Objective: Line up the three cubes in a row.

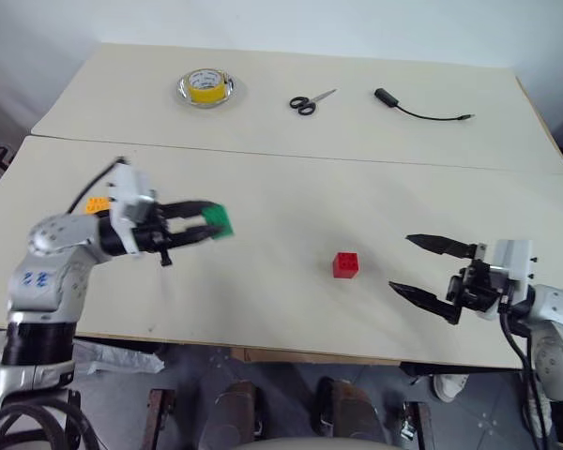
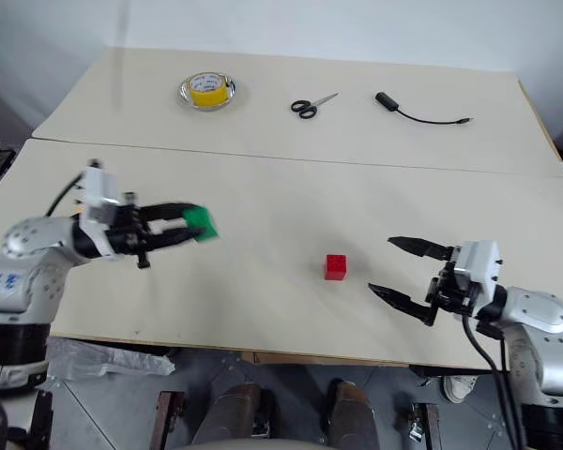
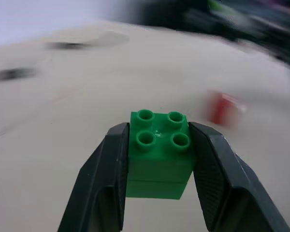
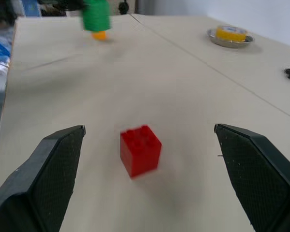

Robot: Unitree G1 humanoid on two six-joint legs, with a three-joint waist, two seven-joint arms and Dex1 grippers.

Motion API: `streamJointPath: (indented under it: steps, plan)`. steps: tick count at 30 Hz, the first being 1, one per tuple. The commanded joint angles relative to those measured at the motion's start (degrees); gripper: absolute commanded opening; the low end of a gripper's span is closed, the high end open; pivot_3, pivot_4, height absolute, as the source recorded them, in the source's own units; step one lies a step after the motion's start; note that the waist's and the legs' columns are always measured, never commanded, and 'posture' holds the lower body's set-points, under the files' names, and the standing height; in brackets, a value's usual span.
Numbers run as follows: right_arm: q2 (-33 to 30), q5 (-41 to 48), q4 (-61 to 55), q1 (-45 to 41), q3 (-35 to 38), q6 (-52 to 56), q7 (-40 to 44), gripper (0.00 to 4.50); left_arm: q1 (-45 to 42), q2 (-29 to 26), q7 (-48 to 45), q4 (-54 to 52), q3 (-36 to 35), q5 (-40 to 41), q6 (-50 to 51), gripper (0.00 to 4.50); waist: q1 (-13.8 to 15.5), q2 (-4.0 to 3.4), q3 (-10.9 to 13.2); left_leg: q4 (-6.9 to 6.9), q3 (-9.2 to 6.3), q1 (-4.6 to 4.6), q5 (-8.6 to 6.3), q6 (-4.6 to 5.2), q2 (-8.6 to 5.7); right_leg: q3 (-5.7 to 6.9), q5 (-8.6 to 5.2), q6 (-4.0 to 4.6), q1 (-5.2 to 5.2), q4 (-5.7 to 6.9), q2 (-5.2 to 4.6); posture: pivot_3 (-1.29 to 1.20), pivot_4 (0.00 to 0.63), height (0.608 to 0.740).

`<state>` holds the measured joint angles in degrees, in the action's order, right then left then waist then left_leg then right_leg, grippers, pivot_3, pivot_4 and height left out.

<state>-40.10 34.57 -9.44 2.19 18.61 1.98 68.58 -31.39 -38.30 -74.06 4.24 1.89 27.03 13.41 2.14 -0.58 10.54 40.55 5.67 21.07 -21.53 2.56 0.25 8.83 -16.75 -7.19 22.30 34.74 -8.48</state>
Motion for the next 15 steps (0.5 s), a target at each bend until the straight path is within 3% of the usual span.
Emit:
streamJointPath:
  steps: [1,6,15]
  plan:
    - [-0.4,0.4,-1.5,2.2,2.4,-1.5,0.1,4.5,-4.2,4.4,-4.4,7.9,7.3,-6.2,-6.9,1.5,-0.3,0.0,0.0,-0.01,-0.01,0.02,0.0,0.0,-0.04,0.02,0.0,0.0,0.02,0.02,0.04,0.0,0.15,0.74]
    - [0.9,1.0,-5.3,5.9,3.7,-1.5,-2.5,4.5,-10.4,11.4,-3.0,22.4,11.9,-13.8,-14.7,1.5,-1.0,0.08,0.1,-0.04,0.01,0.14,0.03,-0.04,0.04,0.02,-0.01,0.01,0.19,0.08,0.12,0.0,0.15,0.74]
    - [2.9,0.3,-8.2,8.8,3.1,-2.2,-5.2,4.5,-11.4,13.4,-3.3,27.9,11.4,-15.9,-20.0,1.5,-0.7,0.09,0.1,0.12,-0.07,0.13,0.03,0.0,0.07,0.01,-0.01,0.02,0.15,0.2,0.03,0.0,0.15,0.74]
